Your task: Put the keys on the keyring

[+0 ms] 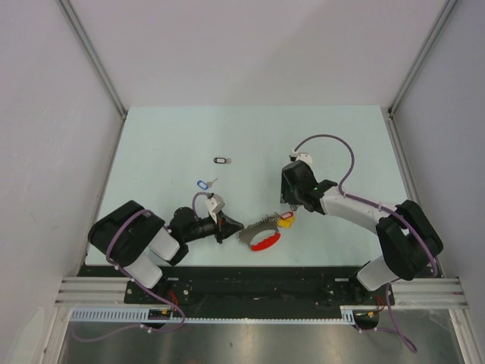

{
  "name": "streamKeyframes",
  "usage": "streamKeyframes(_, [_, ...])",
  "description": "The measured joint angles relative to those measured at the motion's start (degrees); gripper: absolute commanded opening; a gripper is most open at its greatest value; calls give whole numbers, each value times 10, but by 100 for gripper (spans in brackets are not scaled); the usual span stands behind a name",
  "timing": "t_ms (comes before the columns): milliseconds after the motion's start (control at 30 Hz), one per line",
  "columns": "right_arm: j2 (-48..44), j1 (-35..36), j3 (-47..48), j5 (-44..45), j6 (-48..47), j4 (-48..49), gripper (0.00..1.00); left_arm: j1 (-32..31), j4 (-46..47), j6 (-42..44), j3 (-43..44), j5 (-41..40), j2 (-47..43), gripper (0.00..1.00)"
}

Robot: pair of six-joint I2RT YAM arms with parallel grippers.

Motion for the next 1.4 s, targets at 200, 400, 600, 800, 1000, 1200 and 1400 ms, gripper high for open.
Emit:
streamKeyframes(200, [-32, -37, -16, -34, -14, -3, 52, 0, 0, -2, 0, 0, 0, 0])
streamKeyframes(400, [-31, -53, -52, -83, -20, -4, 52, 0, 0, -4, 0, 3, 0, 0])
streamKeyframes(600, [-12, -51, -63, -118, -16, 21, 52, 1, 0, -4, 0, 3, 0, 0])
streamKeyframes(800, [15, -49, -65, -140, -7, 65, 52, 1, 0, -4, 1, 3, 0, 0])
streamKeyframes(1000, [47, -50, -64, -153, -12, 153, 52, 1, 0, -4, 1, 3, 0, 0])
streamKeyframes(1200, [66, -50, -47, -184, -44, 180, 54, 1, 0, -4, 1, 3, 0, 0])
streamKeyframes(1400, [32, -80, -39, -210, -81, 161, 67, 1, 0, -4, 2, 5, 2, 0])
